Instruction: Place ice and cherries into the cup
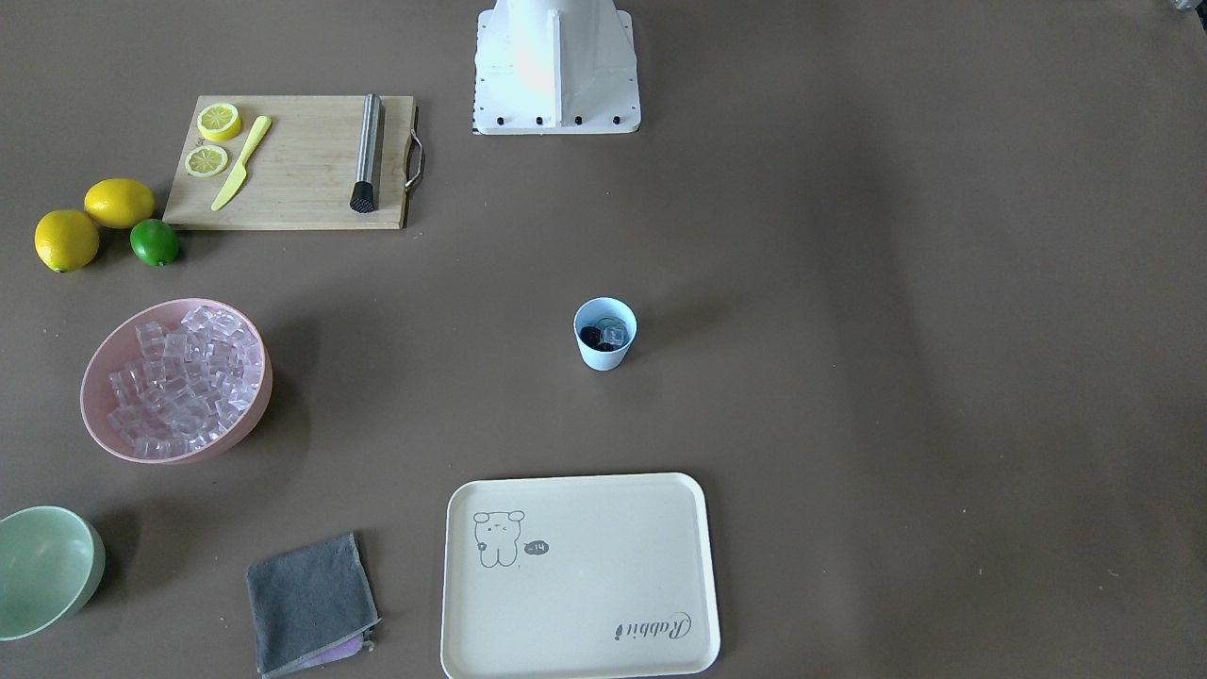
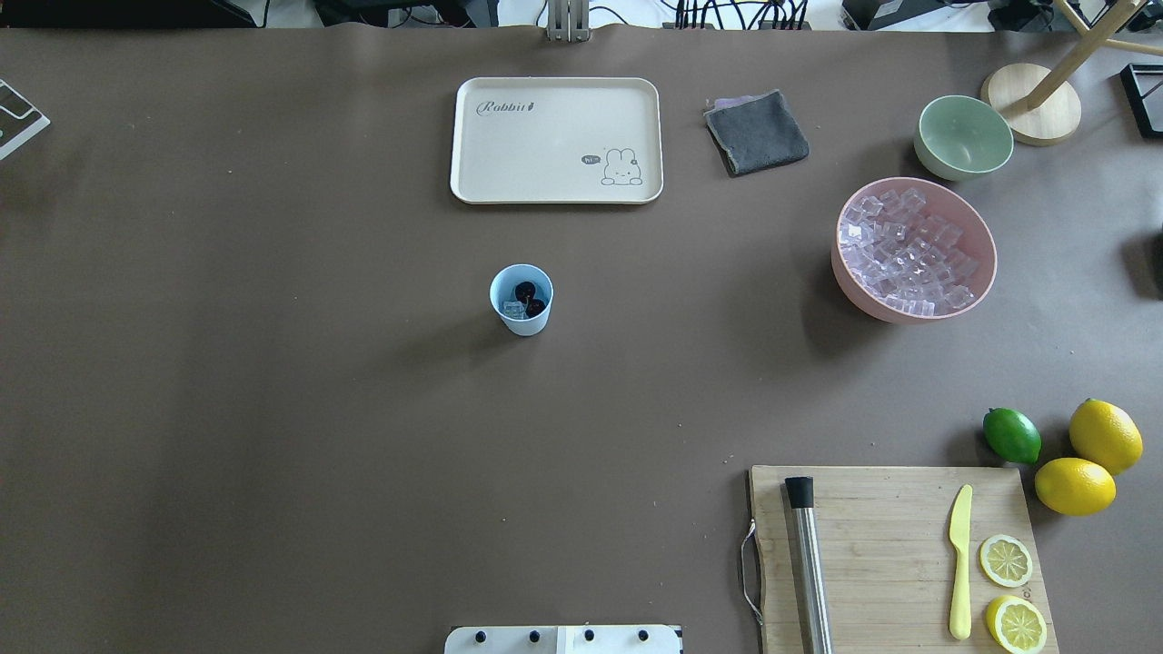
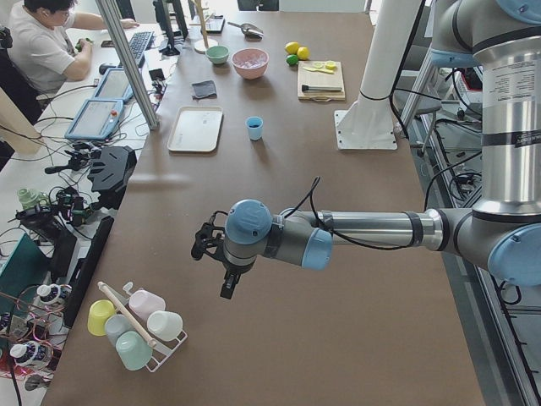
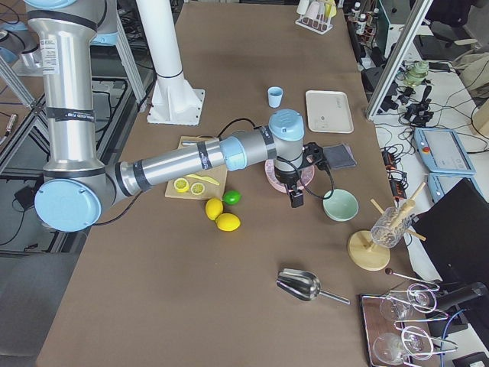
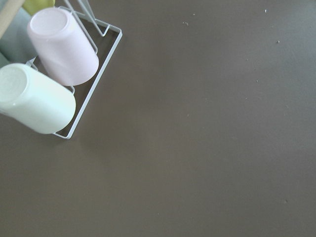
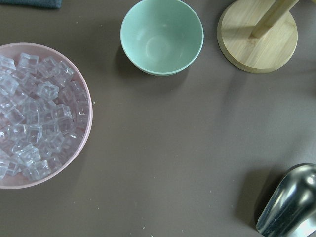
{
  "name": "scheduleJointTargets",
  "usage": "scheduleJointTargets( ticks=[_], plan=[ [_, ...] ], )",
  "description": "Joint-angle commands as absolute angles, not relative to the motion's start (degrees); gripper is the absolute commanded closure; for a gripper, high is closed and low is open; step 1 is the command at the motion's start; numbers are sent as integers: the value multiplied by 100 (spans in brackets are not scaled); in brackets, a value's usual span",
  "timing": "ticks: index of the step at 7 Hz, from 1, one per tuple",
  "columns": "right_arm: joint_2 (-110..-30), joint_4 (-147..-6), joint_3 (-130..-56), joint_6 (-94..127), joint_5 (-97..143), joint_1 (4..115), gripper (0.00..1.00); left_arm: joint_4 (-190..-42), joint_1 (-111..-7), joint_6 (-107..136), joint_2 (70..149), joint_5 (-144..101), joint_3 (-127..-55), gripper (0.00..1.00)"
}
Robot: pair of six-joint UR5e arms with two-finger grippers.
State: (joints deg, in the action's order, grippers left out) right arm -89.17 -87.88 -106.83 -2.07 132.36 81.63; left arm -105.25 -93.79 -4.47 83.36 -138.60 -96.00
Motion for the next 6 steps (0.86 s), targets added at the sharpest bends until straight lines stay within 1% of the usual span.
scheduleJointTargets(
  ticks=[1,4,6],
  plan=[
    [-8955,-8772,-10321,-228,13158,8165,1,-10538,-9291,-466,8411,-13755,-9519,2],
    [-8947,-8543,-10047,-263,13175,8217,1,-10767,-9176,-475,8568,-13738,-9615,2],
    [-9061,-8543,-10089,-298,13314,8402,1,-10732,-8852,-457,8779,-13388,-9571,2]
  ],
)
